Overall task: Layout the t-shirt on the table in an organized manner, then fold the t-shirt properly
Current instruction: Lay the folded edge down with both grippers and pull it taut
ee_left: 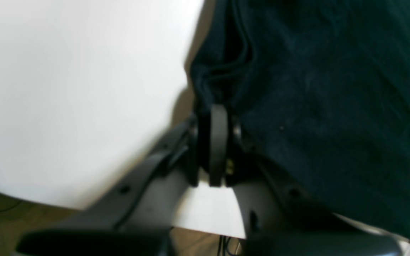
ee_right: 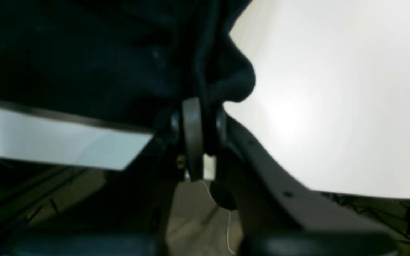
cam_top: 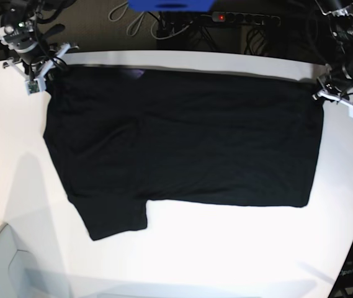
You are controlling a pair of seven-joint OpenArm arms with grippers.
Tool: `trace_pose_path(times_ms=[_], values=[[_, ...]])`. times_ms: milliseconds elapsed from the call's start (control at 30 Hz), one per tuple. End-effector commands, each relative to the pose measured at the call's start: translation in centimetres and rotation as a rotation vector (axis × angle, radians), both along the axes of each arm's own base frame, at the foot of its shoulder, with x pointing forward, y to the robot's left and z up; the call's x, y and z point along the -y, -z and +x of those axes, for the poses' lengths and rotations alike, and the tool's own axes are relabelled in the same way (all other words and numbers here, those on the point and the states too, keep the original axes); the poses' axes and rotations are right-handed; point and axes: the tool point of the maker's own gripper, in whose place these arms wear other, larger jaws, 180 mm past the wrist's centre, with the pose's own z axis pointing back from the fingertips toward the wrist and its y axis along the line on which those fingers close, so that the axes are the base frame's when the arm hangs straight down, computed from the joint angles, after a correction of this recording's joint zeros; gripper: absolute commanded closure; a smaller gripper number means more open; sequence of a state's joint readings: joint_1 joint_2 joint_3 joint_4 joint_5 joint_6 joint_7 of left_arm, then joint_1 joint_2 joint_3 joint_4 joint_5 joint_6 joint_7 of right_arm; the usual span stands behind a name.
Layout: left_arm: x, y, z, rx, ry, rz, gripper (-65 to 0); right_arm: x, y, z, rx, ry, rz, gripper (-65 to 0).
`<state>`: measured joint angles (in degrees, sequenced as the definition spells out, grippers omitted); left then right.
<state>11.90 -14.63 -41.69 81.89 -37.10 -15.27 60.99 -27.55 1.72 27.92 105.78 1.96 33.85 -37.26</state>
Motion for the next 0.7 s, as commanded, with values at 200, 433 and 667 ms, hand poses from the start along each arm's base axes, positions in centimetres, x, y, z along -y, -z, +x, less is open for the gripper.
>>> trace_pose_path(times_ms=[200, 433, 667], values=[[-0.51, -0.12, -1.16, -0.015, 0.015, 0.043, -0.2, 0.14, -0.62, 0.1, 0.026, -0.004, -0.003, 0.0], [-0.55, -0.13, -1.13, -0.013, 0.014, 0.046, -22.3, 0.09, -0.47, -0.22, 0.017, -0.005, -0.002, -11.5], [-0.75, -0.53, -0.92, 0.002, 0.01, 0.048, -25.5, 0.52, -0.88, -0.02, 0.031, 0.007, -0.009, -29.9]])
